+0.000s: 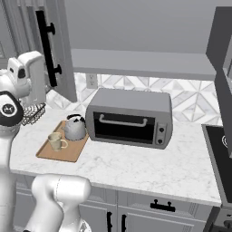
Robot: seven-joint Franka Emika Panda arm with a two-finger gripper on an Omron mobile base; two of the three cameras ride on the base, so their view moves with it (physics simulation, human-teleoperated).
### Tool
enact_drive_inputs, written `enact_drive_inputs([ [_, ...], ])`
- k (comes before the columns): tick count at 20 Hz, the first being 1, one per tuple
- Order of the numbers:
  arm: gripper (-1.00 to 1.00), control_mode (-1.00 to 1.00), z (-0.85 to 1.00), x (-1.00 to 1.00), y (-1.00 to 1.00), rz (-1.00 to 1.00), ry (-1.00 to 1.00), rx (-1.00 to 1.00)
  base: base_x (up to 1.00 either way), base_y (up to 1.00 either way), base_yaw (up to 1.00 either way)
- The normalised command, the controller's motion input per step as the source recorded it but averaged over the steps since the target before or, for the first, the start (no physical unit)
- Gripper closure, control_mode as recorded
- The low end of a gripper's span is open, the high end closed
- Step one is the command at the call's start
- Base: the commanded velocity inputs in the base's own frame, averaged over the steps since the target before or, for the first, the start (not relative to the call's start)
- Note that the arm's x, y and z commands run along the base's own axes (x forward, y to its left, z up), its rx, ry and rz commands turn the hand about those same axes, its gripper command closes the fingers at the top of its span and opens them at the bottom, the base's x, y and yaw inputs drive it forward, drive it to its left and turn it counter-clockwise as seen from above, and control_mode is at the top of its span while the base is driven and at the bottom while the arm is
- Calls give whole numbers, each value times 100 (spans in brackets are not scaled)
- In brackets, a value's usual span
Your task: Pick the kettle from the counter and place it on the tray. Then pick the mug from the cabinet and place it on the tray. Then close the cabinet doors.
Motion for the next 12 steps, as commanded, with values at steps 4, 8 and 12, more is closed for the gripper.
enact_drive_inputs([
  [4, -100, -100, 0, 89, -46, 1, 19, 6, 0, 0, 0],
  [8, -100, -100, 0, 93, -42, 10, 23, 5, 0, 0, 0],
  [12, -100, -100, -1, 88, -49, 19, 21, 5, 0, 0, 0],
])
